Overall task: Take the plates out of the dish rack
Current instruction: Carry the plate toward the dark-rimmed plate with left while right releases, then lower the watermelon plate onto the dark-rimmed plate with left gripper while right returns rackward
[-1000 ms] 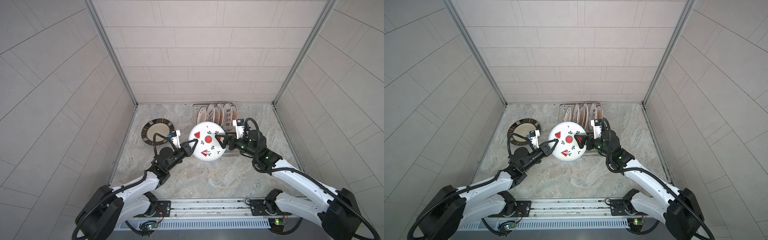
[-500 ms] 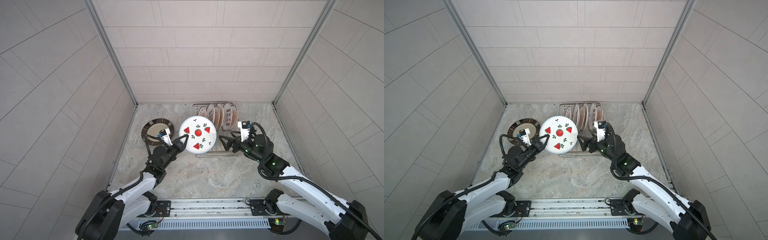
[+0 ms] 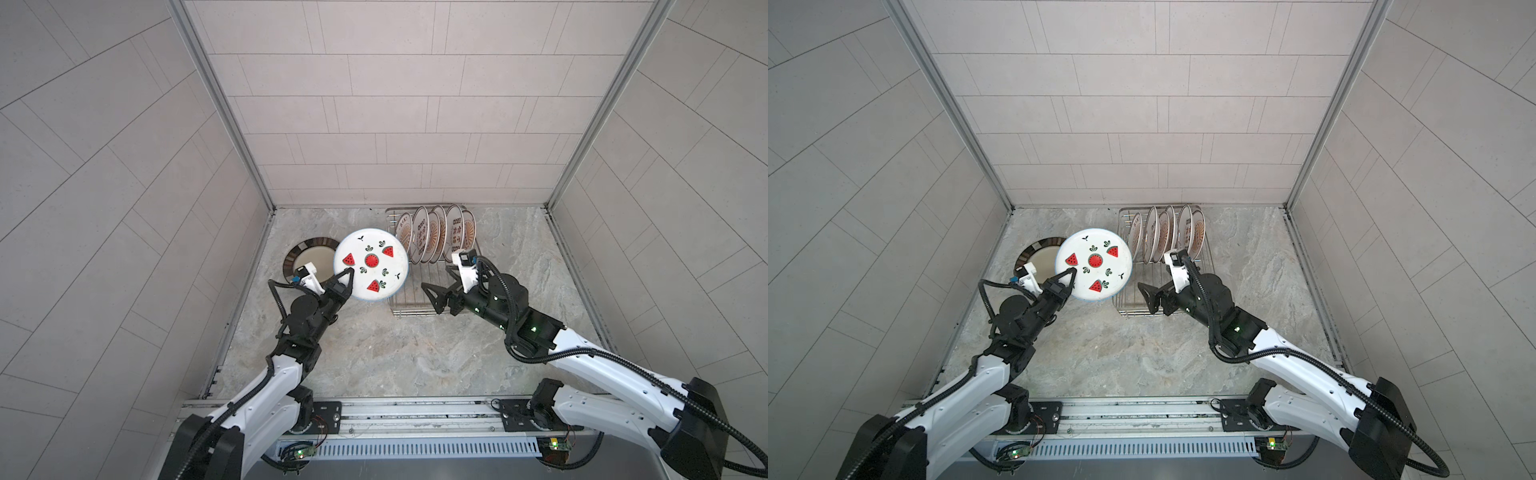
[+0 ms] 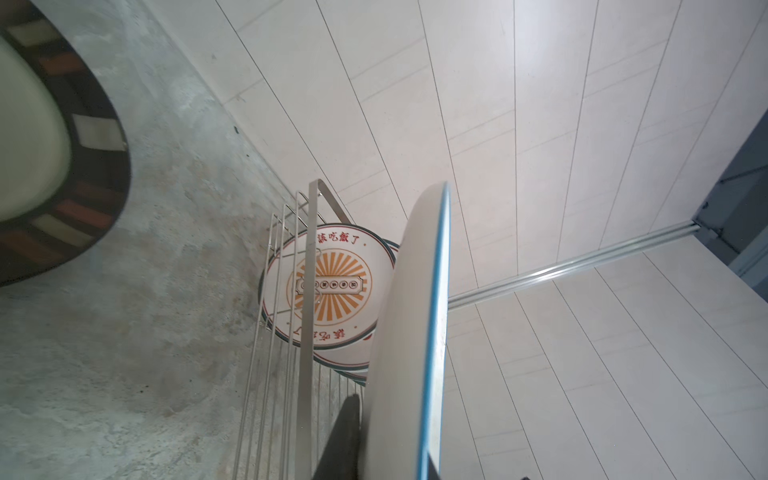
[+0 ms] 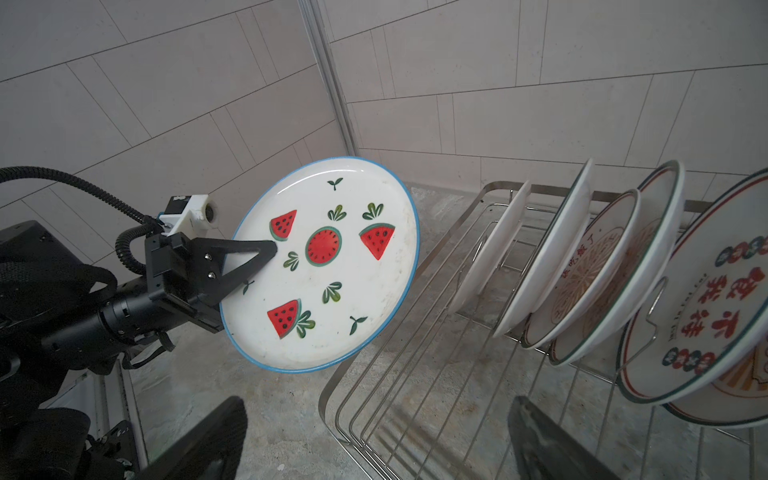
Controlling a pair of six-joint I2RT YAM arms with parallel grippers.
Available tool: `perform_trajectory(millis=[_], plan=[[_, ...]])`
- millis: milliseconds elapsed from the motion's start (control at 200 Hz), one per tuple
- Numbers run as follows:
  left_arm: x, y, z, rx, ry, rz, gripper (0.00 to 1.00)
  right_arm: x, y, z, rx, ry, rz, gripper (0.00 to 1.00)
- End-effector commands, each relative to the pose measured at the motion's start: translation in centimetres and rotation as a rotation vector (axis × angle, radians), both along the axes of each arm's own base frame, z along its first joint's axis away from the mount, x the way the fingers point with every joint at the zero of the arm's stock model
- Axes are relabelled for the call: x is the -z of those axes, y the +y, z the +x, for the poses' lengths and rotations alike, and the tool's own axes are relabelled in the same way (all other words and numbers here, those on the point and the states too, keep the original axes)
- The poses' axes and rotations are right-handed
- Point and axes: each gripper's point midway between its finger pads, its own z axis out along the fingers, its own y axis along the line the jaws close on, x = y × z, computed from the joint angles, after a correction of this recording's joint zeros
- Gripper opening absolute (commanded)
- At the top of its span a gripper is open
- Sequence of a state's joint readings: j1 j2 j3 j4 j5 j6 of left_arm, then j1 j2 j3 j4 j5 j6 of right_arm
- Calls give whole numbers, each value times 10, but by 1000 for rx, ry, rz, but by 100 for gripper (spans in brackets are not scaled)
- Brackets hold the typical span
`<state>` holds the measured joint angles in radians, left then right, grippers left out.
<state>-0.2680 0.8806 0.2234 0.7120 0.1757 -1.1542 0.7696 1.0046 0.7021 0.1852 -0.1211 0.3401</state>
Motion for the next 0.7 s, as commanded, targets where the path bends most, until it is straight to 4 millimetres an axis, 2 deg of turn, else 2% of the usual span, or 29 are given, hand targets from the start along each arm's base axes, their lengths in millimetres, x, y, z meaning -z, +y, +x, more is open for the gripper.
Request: perform_trajectory(millis=[0,150,295,696], plan=[[-35,18,1,-71,-78,-85,0,-23,16,1,-39,-74,-22,99],[-31,37,1,-146,-49,-78,0,-20,47,-1,-115,-65,-102,100],[-22,64,-4,-263,-12,-102,0,-6,78,9,-145,-5,-163,100],[-3,115,-7,-461,50,-69,0,31,140,33,-185,37,-254,100]])
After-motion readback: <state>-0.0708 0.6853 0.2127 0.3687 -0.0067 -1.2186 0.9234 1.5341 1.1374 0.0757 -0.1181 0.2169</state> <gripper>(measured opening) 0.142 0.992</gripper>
